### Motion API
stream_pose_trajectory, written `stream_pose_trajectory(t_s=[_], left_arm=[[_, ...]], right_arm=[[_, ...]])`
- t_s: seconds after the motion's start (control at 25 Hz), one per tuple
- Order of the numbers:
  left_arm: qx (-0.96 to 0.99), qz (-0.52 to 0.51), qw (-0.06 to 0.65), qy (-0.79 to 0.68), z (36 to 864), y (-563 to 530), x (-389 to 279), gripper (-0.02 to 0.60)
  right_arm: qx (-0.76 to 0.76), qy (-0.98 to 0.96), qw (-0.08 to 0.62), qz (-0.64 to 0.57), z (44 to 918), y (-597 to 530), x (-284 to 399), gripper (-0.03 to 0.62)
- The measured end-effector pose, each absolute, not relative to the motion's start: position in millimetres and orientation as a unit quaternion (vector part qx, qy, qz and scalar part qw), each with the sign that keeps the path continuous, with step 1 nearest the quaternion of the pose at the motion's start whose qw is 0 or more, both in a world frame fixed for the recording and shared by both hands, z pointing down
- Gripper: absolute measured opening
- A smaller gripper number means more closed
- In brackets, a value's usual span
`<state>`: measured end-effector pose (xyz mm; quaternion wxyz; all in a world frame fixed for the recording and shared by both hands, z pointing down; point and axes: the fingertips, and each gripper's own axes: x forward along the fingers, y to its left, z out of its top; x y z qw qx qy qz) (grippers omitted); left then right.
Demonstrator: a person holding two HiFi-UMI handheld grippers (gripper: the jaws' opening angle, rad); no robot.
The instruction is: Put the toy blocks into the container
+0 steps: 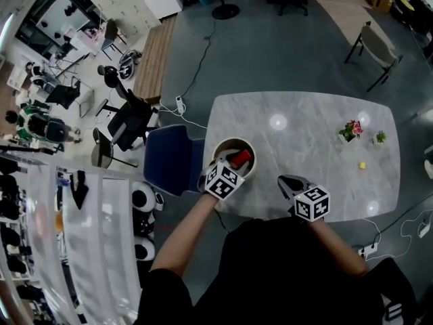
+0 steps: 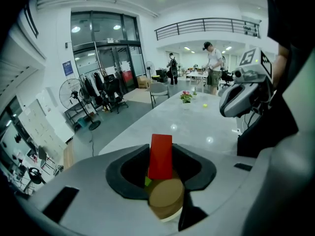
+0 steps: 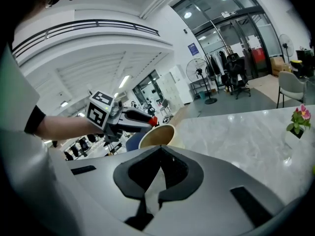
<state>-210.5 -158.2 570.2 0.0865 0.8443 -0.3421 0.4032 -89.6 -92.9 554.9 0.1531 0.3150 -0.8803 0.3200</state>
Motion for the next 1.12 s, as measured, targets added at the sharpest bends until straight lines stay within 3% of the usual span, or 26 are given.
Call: stream_pose_trajectory(t_s=[0.56, 1.12], left_arm=[[0.835, 0.427, 0.123, -0.324, 634.6, -147.8, -236.4, 0.138], [0.828, 0.416, 0.131, -0.351, 649.1, -152.7, -237.8, 0.143]], right_arm=[[0.38, -0.842, 0.171, 0.342, 573.6, -75.6, -62.6, 0.0], [0.409, -0.819, 0.162, 0.369, 581.6, -62.1, -28.1, 0.0]])
